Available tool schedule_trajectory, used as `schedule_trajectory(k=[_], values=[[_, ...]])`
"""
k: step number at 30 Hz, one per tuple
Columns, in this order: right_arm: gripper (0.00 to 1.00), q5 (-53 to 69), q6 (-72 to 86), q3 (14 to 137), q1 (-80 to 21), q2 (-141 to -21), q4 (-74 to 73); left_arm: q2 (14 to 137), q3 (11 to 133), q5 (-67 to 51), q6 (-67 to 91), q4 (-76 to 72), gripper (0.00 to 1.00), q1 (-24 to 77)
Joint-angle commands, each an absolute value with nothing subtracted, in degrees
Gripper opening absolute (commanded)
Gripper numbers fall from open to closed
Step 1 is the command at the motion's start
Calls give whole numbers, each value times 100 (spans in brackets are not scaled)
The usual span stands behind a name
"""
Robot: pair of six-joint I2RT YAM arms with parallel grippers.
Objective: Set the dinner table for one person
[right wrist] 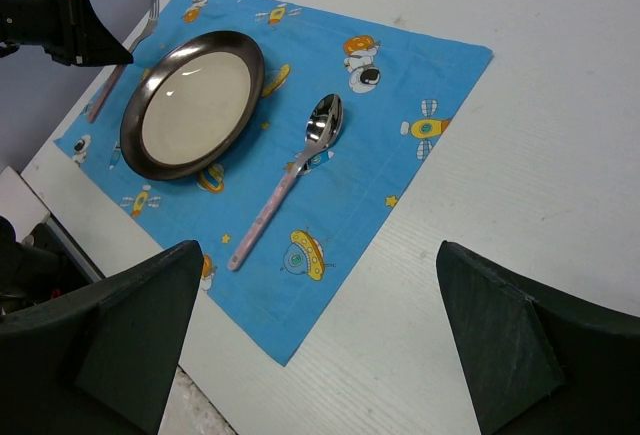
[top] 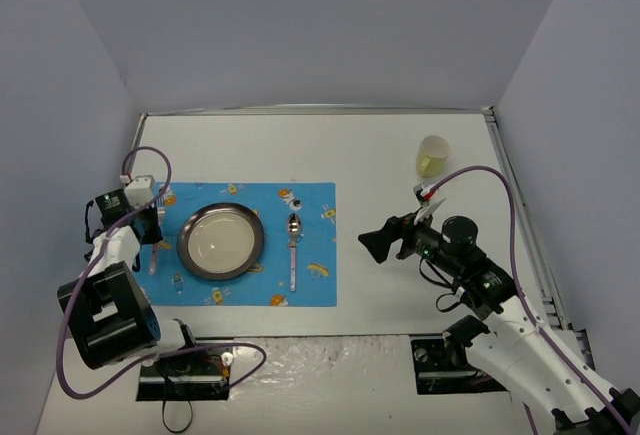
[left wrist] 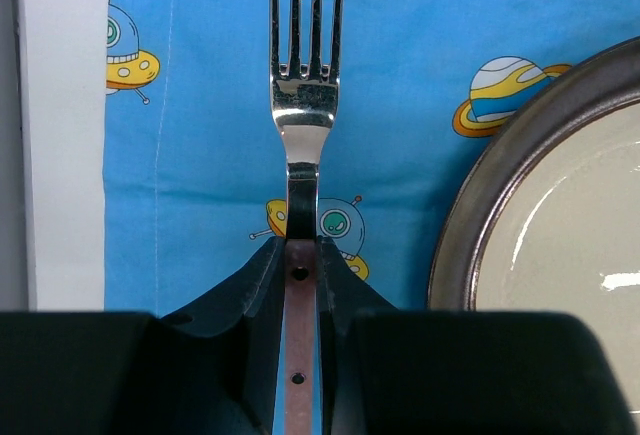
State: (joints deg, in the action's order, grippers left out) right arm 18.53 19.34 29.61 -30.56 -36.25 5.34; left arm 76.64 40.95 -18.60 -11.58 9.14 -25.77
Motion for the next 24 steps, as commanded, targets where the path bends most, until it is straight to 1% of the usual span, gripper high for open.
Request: schedule_trajectory(k=[1, 7, 14, 24], values=[[100, 1765, 1846, 2971, -3111, -3675, 888, 7745, 4608, -2006, -1338, 654, 0, -2689], [100, 1749, 1837, 2978, -3113, -3670, 870, 7805, 4649, -1780, -1438, 726, 0, -2700], [100, 1736, 1837, 2971, -3129, -3621, 848, 8116, 4895, -1925, -1516, 957, 0, -2847], [100, 1723, 1828, 2966, -3138, -3626, 835, 8428, 5104, -1802, -1612, 1244, 0, -2848]])
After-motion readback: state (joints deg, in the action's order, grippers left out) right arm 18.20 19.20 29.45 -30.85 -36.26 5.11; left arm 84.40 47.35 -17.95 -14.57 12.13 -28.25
